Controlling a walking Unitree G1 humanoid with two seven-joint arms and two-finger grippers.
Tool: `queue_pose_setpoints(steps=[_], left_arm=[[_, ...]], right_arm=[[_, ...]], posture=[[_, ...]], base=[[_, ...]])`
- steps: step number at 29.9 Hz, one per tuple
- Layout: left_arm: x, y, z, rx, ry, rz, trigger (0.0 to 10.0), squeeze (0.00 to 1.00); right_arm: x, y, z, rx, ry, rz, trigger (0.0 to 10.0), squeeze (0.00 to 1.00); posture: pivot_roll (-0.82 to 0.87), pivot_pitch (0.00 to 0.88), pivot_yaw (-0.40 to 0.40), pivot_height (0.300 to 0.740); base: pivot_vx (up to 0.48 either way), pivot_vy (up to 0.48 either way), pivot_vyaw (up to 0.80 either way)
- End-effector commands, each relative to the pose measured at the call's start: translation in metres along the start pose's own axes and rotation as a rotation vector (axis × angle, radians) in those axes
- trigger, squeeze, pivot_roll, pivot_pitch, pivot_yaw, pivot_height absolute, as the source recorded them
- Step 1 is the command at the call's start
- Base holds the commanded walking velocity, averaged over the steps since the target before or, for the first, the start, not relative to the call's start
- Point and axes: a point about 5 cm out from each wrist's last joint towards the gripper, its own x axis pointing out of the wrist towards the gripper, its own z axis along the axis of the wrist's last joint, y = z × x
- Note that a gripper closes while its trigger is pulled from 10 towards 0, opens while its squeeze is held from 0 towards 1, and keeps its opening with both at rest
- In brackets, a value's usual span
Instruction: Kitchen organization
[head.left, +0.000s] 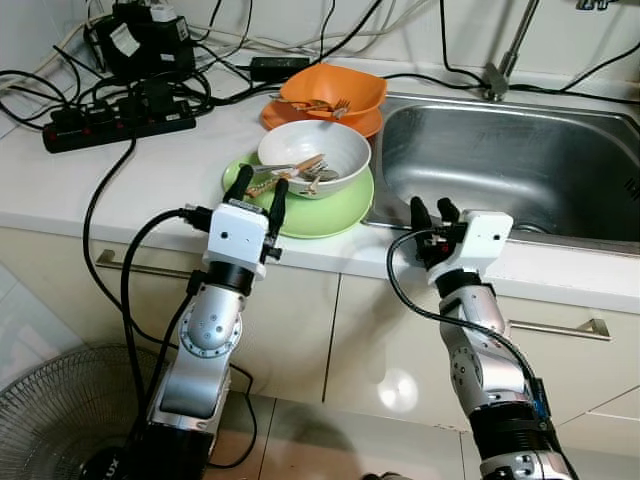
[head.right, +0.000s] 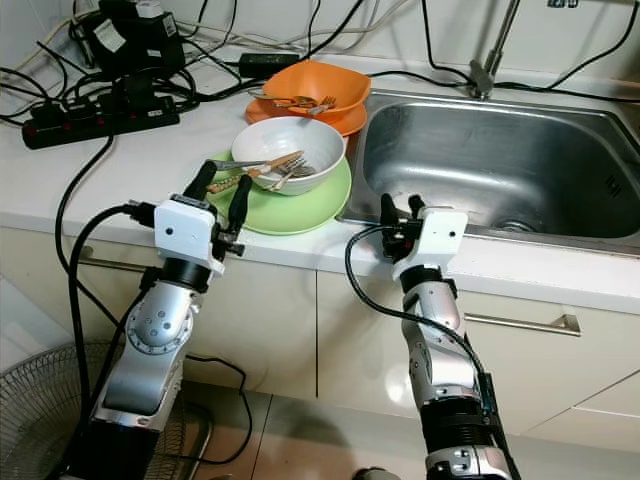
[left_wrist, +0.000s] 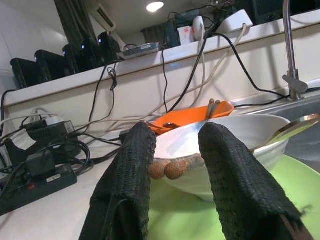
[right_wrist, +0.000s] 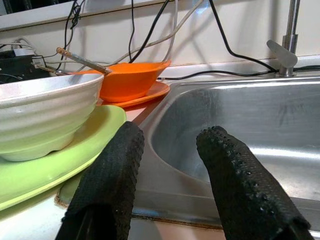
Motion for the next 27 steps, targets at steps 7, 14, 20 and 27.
queue_pose_setpoints(steps=[7,14,20,27], left_arm=[[0.003,0.001,0.004,0.011,-0.015,0.007,0.0,0.00],[0.003,0.002,0.004,0.012,-0.014,0.013,0.0,0.00],[0.006,0.002,0.010,0.007,-0.031,0.003,0.0,0.00],[0.015,-0.001,0.026,-0.031,-0.082,-0.031,0.0,0.00]], right_arm=[[0.000,-0.002,0.000,-0.008,0.008,-0.013,10.0,0.00],[0.000,-0.003,0.000,-0.009,0.008,-0.015,10.0,0.00],[0.000,-0.002,0.000,-0.006,0.008,-0.016,10.0,0.00],[0.001,-0.001,0.000,-0.005,0.007,-0.020,10.0,0.00]], posture=[[0.01,0.037,-0.001,0.732],[0.01,0.040,-0.001,0.732],[0.01,0.040,0.001,0.732],[0.01,0.038,0.003,0.732]], base=[[0.000,0.000,0.00],[0.000,0.000,0.00],[0.000,0.000,0.00],[0.000,0.000,0.00]])
